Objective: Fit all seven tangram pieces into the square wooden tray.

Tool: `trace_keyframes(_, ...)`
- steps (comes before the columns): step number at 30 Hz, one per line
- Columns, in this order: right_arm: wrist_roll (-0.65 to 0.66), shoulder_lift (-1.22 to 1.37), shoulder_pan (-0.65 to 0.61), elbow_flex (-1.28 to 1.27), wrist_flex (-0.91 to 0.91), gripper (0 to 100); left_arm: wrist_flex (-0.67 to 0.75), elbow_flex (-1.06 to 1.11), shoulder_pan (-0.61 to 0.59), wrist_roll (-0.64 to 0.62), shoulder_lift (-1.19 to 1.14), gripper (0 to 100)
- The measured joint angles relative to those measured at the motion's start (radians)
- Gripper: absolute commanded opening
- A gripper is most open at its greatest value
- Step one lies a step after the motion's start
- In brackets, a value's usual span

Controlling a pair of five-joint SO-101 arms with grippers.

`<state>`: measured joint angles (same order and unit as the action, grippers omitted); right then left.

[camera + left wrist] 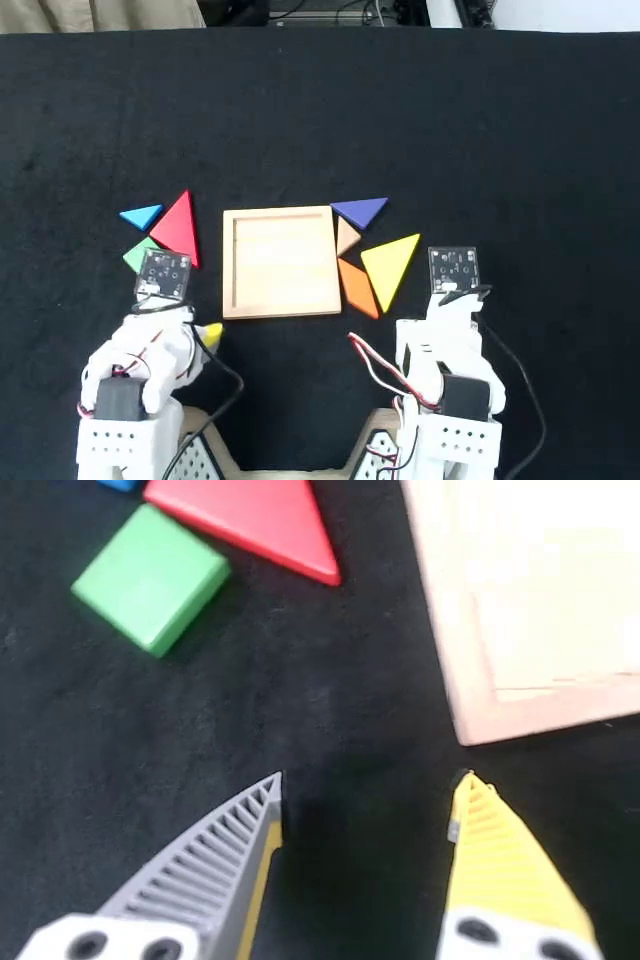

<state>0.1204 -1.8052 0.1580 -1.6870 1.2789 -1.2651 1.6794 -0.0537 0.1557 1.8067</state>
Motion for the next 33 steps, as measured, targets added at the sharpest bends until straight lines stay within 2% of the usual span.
trace_keyframes(4,0.0,0.0,0.0,0.0,-0.005,1.5,0.0,0.0,0.035,0.0,0.0,27)
trace_keyframes(10,-0.002,0.0,0.0,0.0,-0.178,1.5,0.005,0.0,0.046,0.0,0.0,27)
trace_keyframes(12,-0.002,0.0,0.0,0.0,-0.253,1.5,0.054,0.0,0.046,0.0,0.0,27)
trace_keyframes(14,-0.002,0.0,0.0,0.0,-0.347,1.5,0.164,0.0,0.043,0.0,0.0,27)
trace_keyframes(18,-0.002,0.0,0.0,0.0,-0.569,1.5,0.379,0.0,-0.018,0.0,0.0,27)
trace_keyframes(20,-0.003,0.0,-0.012,0.0,-0.678,1.5,0.437,0.0,-0.032,0.0,0.0,27)
trace_keyframes(25,-0.003,0.0,-0.129,0.0,-0.793,1.5,0.405,0.0,-0.074,0.0,0.0,27)
trace_keyframes(28,-0.003,0.0,-0.207,0.0,-0.801,1.5,0.387,0.0,-0.16,0.0,0.0,27)
trace_keyframes(33,-0.003,0.0,-0.238,0.0,-0.813,1.6,0.385,0.0,-0.31,0.0,0.0,27)
